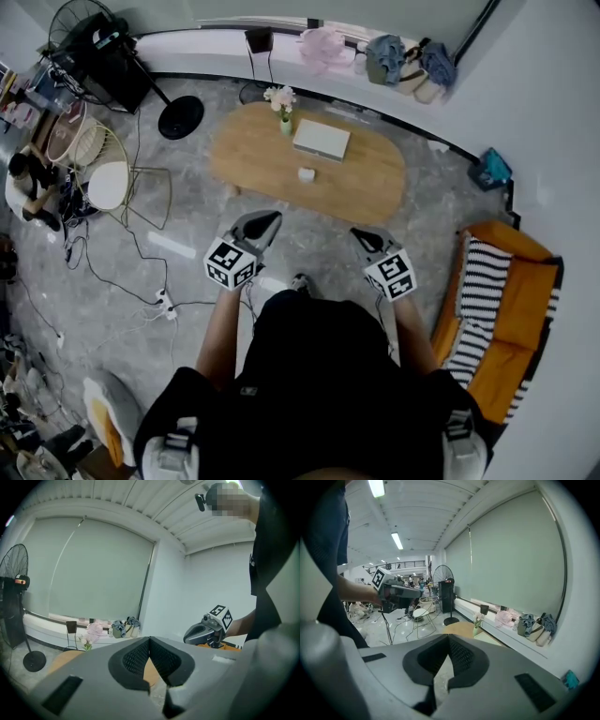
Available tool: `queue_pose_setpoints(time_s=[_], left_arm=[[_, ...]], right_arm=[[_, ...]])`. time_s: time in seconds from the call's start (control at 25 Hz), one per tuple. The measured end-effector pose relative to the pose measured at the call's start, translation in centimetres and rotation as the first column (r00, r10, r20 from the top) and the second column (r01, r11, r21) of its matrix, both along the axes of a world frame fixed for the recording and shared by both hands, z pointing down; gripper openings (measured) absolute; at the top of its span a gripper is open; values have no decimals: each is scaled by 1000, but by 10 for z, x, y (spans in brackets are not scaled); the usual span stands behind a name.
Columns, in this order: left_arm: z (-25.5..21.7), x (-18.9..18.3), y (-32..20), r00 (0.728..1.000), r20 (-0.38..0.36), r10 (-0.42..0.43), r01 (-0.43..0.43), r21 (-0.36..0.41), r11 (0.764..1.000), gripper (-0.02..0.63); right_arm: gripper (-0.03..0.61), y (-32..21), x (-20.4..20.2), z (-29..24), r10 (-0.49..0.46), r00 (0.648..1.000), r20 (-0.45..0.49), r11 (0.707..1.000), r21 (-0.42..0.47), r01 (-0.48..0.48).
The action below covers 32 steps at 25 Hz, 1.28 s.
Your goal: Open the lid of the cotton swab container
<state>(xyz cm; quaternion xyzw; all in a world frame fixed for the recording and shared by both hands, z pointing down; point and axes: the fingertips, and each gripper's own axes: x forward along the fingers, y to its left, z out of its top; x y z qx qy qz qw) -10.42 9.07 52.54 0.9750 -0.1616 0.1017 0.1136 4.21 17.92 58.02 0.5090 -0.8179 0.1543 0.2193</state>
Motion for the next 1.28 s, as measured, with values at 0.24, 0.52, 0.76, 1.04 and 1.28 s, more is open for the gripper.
queue_pose_setpoints(time_s=[0.24,0.52,0.76,1.04,1.28], left_arm=[[8,-26,-15,1000,-1,1,-1,-5,1000,0],[13,-47,-22,1000,-11,-20,20,-14,1000,0],[15,-55,-24,999,-6,-43,43,-19,999,0],[18,-56,-30,996,9,-84,84,-28,996,0],[16,-35,-44,993,10,-122,122,-33,992,0]], right_arm=[[-5,-21,-27,5,21,1000,7,1000,-9,-21],[-5,-27,-44,17,-23,1000,-17,1000,-4,23],[-5,-33,-45,18,-31,999,-18,1000,-6,31],[-5,-44,-44,22,-70,998,-1,997,-18,70],[-5,-68,-26,20,-123,992,-3,992,-24,123]])
